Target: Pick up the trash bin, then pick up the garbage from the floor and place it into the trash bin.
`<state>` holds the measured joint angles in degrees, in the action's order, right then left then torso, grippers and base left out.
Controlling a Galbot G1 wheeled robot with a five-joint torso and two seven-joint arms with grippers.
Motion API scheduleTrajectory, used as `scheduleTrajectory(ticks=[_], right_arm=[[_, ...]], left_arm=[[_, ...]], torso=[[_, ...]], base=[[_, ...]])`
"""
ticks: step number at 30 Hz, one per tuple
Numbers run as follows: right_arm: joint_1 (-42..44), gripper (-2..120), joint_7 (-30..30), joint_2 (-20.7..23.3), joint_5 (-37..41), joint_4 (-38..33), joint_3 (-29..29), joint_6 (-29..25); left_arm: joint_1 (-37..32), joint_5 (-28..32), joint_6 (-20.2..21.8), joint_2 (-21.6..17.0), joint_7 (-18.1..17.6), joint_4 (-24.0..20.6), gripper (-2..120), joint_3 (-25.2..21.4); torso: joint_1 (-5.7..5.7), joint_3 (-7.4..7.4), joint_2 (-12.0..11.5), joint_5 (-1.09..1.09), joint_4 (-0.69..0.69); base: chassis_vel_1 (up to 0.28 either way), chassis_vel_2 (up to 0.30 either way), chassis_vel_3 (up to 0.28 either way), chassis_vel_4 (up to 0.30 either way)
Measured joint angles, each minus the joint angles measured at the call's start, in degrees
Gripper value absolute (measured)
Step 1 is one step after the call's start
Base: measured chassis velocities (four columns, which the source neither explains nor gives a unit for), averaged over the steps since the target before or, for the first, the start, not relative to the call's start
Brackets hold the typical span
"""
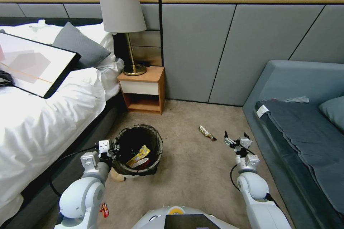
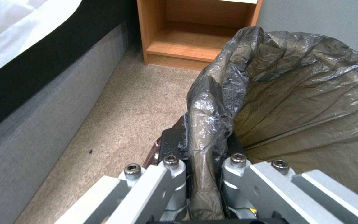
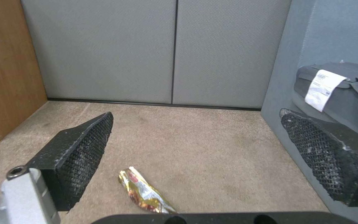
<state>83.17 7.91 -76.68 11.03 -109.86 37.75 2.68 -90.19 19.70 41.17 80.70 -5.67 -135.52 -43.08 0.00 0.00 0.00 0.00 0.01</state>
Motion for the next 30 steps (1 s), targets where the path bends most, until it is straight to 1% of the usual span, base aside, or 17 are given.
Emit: scheduleTrajectory(ticks=[30], right_arm=[[-0.7, 100, 0.5, 0.3, 0.4, 0.2, 0.0, 0.6]], left_arm=[[0.0, 0.0, -0.2, 0.1, 0.2, 0.3, 4, -0.3]], torso=[[0.00, 0.00, 0.0, 0.00, -0.01]], base=[[-0.068, 0.071, 0.069, -0.068]])
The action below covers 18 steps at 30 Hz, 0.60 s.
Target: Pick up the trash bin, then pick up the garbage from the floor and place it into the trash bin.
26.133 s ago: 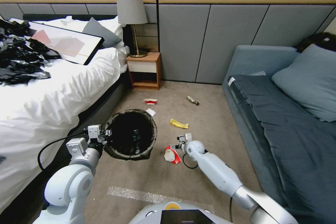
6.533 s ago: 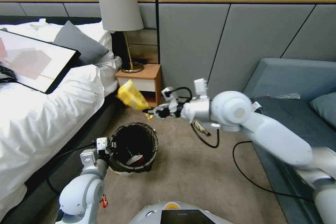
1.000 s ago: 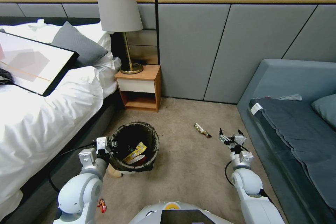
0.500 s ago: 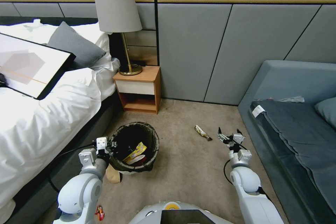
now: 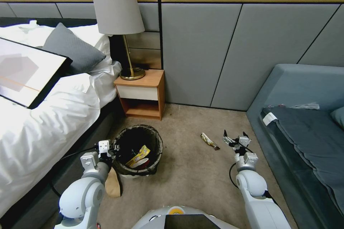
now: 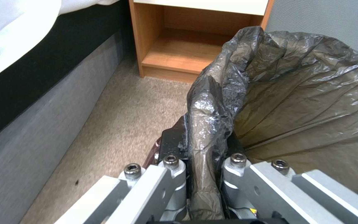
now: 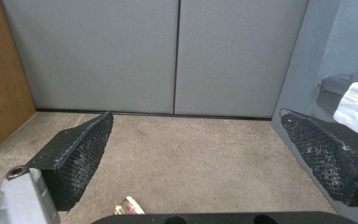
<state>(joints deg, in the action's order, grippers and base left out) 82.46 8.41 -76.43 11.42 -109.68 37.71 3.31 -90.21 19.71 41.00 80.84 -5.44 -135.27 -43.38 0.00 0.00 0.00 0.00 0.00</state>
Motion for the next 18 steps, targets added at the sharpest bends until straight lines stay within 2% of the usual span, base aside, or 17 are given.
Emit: scheduleTrajectory(ticks=[11, 18], right_arm=[[0.0, 100, 0.0, 0.0, 0.0, 0.0, 0.0, 0.0], [0.0, 100, 0.0, 0.0, 0.0, 0.0, 0.0, 0.0]], left_arm=[[0.0, 0.0, 0.0, 0.0, 0.0, 0.0, 4, 0.0], [0.0, -0.1, 0.0, 0.0, 0.0, 0.1, 4, 0.0]], torso=[[0.00, 0.00, 0.0, 0.00, 0.00], [0.00, 0.00, 0.0, 0.00, 0.00]], base=[[-0.073, 0.078, 0.061, -0.069], [0.000, 0.000, 0.000, 0.000]])
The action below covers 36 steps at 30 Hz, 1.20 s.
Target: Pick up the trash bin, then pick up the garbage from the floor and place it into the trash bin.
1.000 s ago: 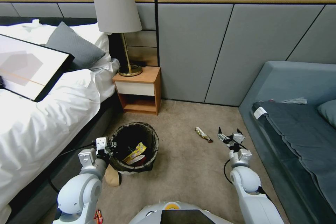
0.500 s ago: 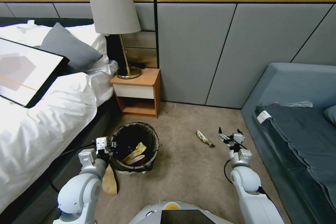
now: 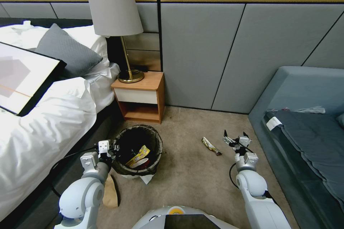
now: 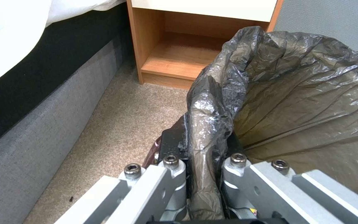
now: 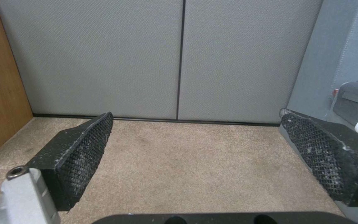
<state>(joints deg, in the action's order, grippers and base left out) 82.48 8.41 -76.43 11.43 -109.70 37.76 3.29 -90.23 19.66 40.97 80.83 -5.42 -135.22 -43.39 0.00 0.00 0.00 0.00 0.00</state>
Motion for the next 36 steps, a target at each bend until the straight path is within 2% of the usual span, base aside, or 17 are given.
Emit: scheduleTrajectory(ticks=[36], right_arm=[[0.0, 100, 0.0, 0.0, 0.0, 0.0, 0.0, 0.0]], left_arm=[[0.0, 0.0, 0.0, 0.0, 0.0, 0.0, 4, 0.0]], torso=[[0.00, 0.00, 0.0, 0.00, 0.00]], base=[[0.000, 0.000, 0.000, 0.000]])
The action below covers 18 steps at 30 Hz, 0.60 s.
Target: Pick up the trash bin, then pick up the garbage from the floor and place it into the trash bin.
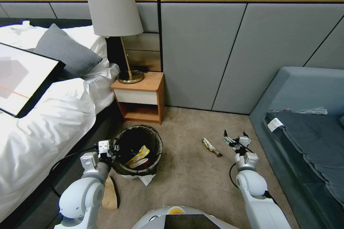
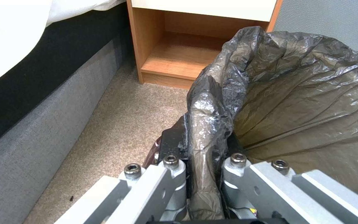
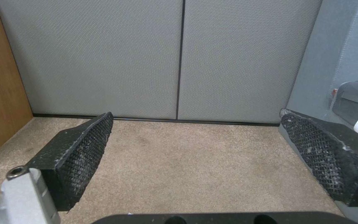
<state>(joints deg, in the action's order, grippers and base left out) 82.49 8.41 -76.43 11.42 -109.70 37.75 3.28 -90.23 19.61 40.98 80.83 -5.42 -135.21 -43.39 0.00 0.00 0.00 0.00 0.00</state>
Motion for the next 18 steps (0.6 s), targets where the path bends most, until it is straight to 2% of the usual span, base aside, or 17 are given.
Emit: scheduleTrajectory(ticks=[18], right_arm=[[0.0, 100, 0.0, 0.0, 0.0, 0.0, 0.0, 0.0]], left_arm=[[0.0, 0.0, 0.0, 0.0, 0.0, 0.0, 4, 0.0]], torso=[[0.00, 0.00, 0.0, 0.00, 0.00]], base=[[0.000, 0.000, 0.000, 0.000]])
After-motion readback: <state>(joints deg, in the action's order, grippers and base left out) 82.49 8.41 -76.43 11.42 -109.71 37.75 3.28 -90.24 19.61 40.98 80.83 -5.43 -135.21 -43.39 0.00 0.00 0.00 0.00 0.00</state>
